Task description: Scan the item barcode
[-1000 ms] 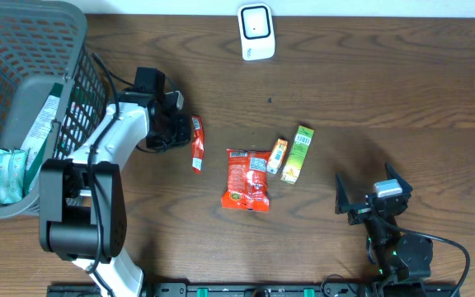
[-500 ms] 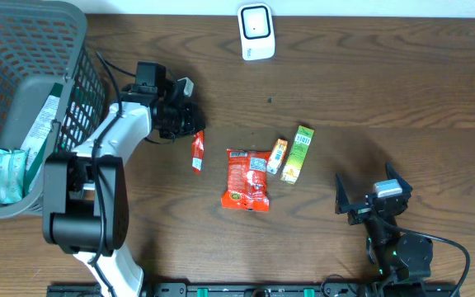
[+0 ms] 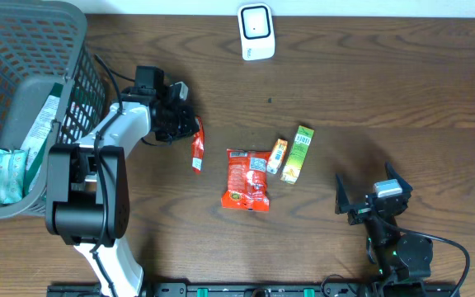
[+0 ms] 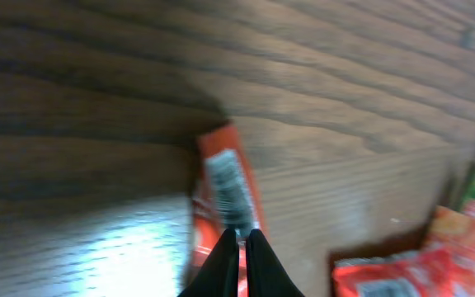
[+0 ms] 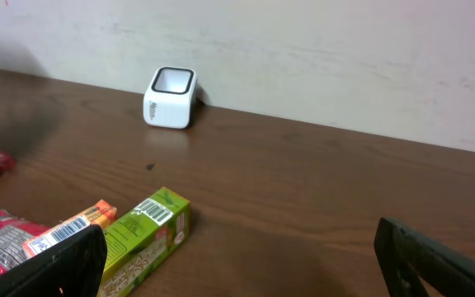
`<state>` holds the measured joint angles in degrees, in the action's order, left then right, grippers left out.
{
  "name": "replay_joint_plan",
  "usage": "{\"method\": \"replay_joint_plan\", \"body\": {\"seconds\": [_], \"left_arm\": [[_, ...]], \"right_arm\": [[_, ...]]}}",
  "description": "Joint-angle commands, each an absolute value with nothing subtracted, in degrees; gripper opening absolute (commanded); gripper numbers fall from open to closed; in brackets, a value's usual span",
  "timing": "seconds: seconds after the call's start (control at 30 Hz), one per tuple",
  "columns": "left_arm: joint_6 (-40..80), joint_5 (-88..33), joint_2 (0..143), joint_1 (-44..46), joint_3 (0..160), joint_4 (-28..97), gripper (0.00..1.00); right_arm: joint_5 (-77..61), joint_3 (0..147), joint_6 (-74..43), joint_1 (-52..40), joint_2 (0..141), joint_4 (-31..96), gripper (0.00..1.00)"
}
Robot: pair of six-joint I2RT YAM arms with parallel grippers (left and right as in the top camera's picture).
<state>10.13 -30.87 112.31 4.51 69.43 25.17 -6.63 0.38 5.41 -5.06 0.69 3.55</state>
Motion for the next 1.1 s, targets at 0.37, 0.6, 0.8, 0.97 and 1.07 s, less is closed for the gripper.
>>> {"method": "replay_joint_plan", "body": {"seconds": [0.37,0.6,0.8,0.97,1.07], "left_arm": [[11.75,-24.88,109.38,3.62,69.82,25.47,0.07],[11.92,-33.08,107.90,6.11,69.56,25.19,0.08],[11.94,-37.36,110.28,6.46,69.56,22.65,0.07],[12.19,-38.61,113.16,6.46,69.56,21.06,0.07],[12.36,-38.59,115.15,6.46,69.56,19.97,0.07]], "right_arm": [[-6.70,0.32,4.75,-5.34,0.40,3.70,0.99],[-6.70,0.32,4.75,-5.34,0.40,3.70,0.99],[-6.70,0.32,4.75,-5.34,0.40,3.70,0.99],[-6.70,0.32,4.75,-5.34,0.40,3.70,0.99],[-6.70,0.32,4.75,-5.34,0.40,3.70,0.99]]}}
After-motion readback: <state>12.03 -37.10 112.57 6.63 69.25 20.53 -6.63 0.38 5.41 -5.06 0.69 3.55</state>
